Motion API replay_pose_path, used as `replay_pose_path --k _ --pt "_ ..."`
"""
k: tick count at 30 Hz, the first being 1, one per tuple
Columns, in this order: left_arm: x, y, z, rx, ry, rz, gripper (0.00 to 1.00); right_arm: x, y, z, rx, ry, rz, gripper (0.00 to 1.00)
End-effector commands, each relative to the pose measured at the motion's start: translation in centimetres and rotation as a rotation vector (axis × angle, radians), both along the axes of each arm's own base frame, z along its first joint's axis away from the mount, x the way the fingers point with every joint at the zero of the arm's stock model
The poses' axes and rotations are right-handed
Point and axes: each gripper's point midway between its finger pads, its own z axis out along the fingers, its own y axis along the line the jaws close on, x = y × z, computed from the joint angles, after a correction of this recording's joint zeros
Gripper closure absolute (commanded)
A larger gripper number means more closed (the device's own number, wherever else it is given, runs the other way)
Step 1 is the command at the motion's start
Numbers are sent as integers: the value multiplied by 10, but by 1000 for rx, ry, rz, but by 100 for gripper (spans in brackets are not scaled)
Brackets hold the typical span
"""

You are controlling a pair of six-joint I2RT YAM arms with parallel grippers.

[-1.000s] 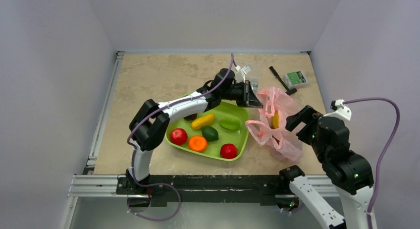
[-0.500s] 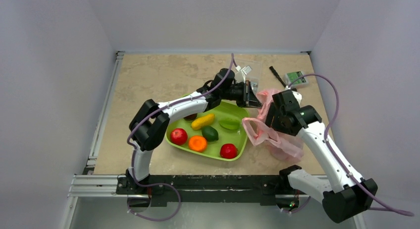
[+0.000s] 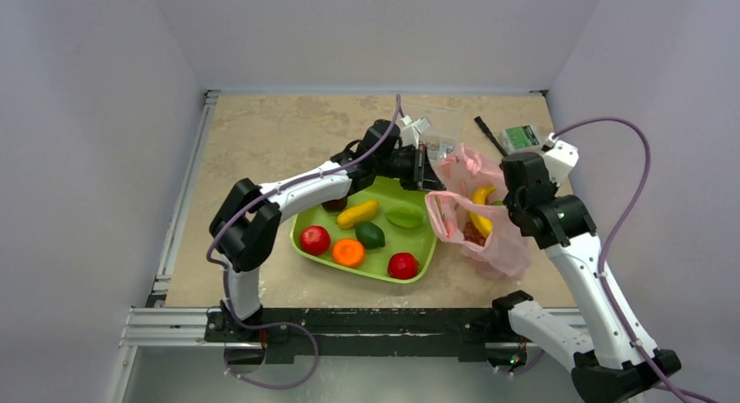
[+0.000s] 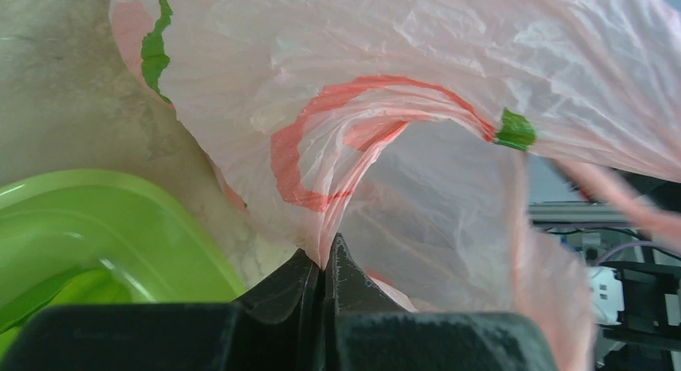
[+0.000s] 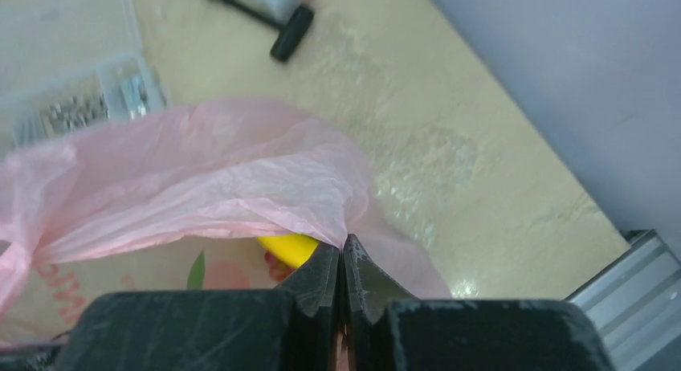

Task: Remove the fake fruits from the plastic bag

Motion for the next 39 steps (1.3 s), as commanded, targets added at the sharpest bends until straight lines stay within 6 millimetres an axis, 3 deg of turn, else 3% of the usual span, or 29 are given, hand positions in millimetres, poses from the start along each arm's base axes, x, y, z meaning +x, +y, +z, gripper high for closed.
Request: replay_pose_path --k 1,4,8,13,17,18,22,26,29,32,36,39 --pt "7 27 4 39 -80 33 100 -6 -47 90 -109 -287 -207 100" --pt "5 38 -10 93 -61 48 100 -6 -52 117 -143 -357 -198 100" --pt "3 38 -4 88 -60 30 97 9 -28 124 -119 -396 -2 100" --pt "-8 43 18 71 -76 17 63 18 -4 110 -77 -342 151 100" --pt "-22 60 44 19 -170 36 49 21 6 102 -64 -304 208 100" --pt "-29 65 42 11 -181 35 48 21 8 100 -61 -299 217 100" --pt "-67 74 73 -115 -329 -8 41 22 11 96 -52 -290 237 100" --pt "-115 60 75 -112 -446 -45 39 24 14 95 -46 -284 248 100" --pt "-129 45 81 -147 -508 64 36 26 15 95 -42 -288 251 100" --pt "-125 33 90 -162 -507 210 31 27 17 93 -34 -285 257 100" --pt "-98 27 90 -126 -372 412 30 26 16 91 -42 -277 251 100" --pt "-77 25 96 -199 -310 553 24 23 15 93 -40 -288 251 100"
